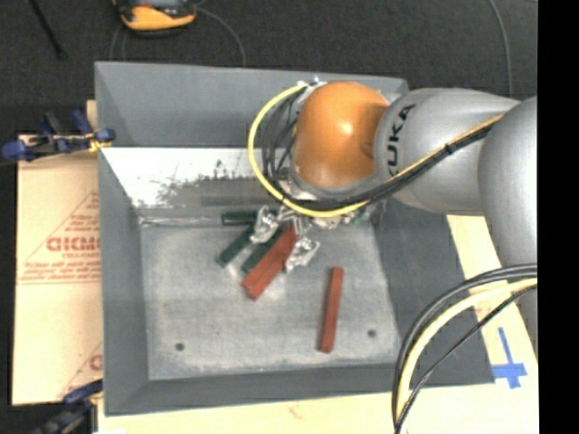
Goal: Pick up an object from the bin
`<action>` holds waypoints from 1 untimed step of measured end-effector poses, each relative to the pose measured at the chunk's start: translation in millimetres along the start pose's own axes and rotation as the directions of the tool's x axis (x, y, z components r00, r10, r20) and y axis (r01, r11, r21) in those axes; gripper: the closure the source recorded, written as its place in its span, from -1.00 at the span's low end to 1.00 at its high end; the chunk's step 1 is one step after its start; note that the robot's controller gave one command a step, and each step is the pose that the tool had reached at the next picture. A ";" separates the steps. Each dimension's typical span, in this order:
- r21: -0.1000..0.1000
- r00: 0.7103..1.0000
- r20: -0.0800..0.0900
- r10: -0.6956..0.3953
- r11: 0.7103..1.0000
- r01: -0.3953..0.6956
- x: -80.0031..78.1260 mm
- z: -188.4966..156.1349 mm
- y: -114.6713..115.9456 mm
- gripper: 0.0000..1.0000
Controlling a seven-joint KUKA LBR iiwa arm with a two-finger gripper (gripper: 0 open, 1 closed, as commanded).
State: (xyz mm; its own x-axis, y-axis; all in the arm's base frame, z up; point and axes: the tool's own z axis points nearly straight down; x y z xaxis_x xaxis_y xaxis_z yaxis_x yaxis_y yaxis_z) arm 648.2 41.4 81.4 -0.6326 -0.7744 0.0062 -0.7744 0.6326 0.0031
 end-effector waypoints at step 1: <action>0.006 1.000 0.011 0.003 1.000 -0.003 -0.4 -10.5 -0.2 1.00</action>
Offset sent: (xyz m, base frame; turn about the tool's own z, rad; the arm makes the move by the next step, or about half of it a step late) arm -0.0002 -0.0001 0.0010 0.0000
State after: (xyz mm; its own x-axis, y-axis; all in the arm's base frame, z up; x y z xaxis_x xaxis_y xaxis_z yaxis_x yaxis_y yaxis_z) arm 648.7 41.6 91.8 -0.6349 -0.7726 -0.0047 -0.7726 0.6349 -0.0031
